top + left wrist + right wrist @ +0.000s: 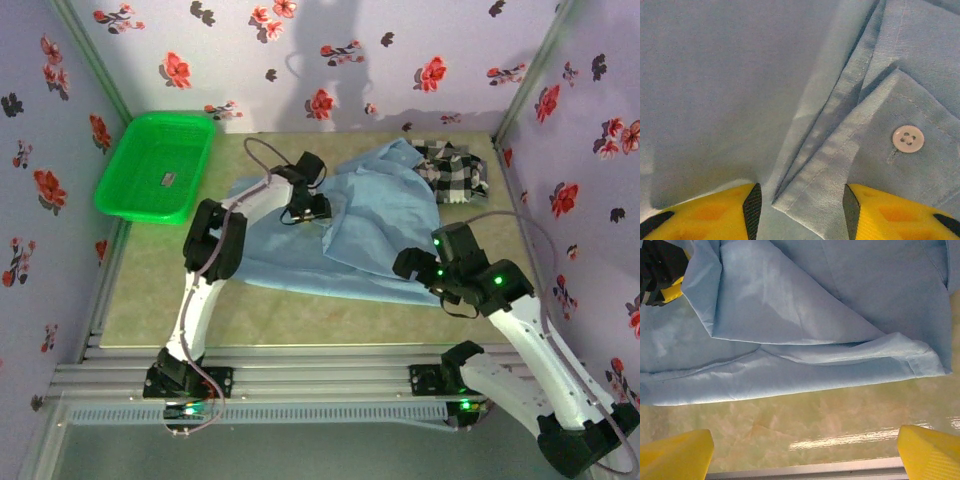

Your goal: Fold and stack the long sleeve shirts

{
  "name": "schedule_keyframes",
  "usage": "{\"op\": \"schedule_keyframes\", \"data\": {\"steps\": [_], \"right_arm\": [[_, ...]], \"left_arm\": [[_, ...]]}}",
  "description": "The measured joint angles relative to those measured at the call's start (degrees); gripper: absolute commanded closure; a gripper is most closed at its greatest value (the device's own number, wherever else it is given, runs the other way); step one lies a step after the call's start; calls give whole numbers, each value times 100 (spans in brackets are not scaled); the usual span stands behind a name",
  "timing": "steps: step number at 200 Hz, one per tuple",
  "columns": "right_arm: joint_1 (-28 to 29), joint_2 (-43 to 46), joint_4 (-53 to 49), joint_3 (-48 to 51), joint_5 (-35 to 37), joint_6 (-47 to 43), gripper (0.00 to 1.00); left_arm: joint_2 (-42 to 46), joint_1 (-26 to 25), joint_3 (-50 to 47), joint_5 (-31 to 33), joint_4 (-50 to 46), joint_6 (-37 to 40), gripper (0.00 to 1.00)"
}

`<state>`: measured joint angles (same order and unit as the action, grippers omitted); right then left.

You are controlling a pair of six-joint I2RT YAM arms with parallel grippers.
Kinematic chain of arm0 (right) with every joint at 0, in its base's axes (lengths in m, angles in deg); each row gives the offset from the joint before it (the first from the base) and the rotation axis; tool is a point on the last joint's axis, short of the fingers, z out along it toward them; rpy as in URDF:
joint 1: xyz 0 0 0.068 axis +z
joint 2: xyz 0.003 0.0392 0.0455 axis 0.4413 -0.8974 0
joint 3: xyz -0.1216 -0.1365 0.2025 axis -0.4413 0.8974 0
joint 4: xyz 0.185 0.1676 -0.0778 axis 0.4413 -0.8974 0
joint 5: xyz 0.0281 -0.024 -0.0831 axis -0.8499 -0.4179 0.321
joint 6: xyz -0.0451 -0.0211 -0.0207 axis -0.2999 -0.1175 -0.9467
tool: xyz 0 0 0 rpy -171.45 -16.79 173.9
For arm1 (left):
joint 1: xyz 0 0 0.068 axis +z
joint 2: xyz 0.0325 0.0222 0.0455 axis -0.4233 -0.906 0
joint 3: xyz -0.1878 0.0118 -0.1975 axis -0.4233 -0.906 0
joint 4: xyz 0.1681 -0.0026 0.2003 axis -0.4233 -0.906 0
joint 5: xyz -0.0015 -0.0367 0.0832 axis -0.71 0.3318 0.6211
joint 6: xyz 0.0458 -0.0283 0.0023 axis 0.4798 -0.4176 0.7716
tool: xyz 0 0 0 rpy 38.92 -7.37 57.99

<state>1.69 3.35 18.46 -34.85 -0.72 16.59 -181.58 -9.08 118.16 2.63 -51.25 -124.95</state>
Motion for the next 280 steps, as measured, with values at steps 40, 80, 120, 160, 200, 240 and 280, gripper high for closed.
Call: {"op": "schedule_keyframes", "data": {"steps": [40,80,120,160,200,240,280], "right_arm": [[0,26,-11,0,-17,2,4],[2,42,-7,0,-68,2,4],[4,42,-7,0,-81,2,5],[4,42,-7,0,-81,7,5],[4,68,-7,0,-81,26,5],[20,68,17,2,-79,59,4],[26,68,39,7,-79,72,3]], "left_arm": [[-17,-79,0,4,70,15,53],[-52,-94,20,153,2,186,68],[-83,-146,61,393,-103,426,86],[-83,-166,61,472,-120,518,93],[7,-175,-28,516,-127,623,100],[321,-190,-197,538,-131,688,100],[835,-195,-293,535,-127,782,100]]}}
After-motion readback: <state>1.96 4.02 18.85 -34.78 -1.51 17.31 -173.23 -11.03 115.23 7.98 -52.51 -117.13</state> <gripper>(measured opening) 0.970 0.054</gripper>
